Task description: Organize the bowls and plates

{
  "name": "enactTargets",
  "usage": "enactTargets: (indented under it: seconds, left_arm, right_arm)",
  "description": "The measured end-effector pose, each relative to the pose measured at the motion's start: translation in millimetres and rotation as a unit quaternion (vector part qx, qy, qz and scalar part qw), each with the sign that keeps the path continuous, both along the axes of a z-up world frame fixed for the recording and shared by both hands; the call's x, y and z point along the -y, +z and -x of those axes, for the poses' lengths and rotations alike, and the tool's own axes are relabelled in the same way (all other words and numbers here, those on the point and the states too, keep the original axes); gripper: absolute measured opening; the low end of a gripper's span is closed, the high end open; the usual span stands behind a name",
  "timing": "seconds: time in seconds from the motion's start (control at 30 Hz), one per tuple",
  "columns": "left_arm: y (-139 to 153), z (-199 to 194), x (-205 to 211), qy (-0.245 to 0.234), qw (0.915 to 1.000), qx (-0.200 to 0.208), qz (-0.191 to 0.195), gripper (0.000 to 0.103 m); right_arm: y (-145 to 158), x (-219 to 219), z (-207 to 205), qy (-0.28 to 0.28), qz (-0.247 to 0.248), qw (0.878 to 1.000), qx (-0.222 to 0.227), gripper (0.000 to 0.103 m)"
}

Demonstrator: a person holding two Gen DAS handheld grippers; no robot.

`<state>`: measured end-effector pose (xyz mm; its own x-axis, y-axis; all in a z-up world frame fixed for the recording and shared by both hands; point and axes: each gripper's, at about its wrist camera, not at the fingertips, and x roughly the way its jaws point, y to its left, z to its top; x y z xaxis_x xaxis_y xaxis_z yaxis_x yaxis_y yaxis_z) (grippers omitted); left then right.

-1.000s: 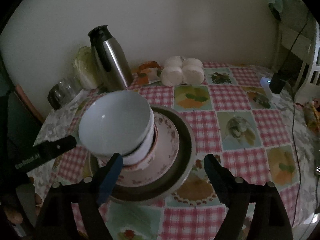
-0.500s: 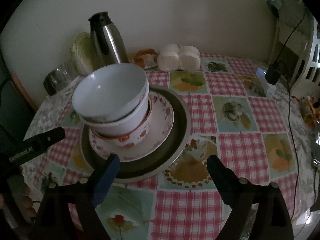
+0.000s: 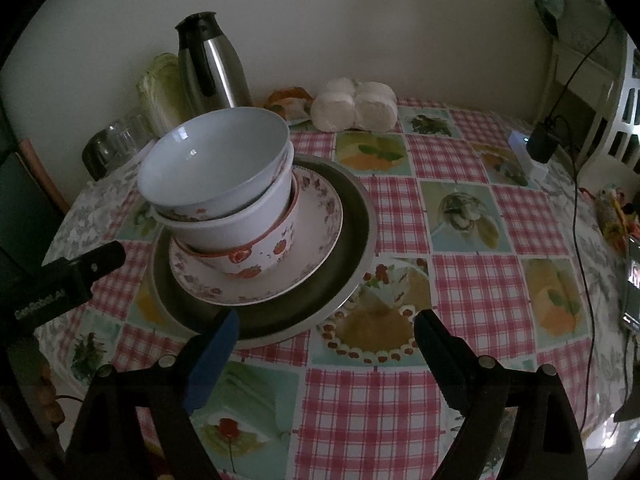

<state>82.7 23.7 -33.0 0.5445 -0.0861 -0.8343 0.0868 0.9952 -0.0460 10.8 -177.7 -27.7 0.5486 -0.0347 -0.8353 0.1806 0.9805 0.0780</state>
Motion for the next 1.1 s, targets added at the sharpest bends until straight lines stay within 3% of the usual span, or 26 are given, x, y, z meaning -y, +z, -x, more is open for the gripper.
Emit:
enactTargets:
  seconds: [1.1]
  left_arm:
    - [-19.3, -10.9, -12.5, -0.002, 0.9994, -0.034, 0.002, 0.102]
  right_arm:
    - [-6.8, -6.5, -7.6, 0.008, 0.016, 1.000, -0.014, 0.091]
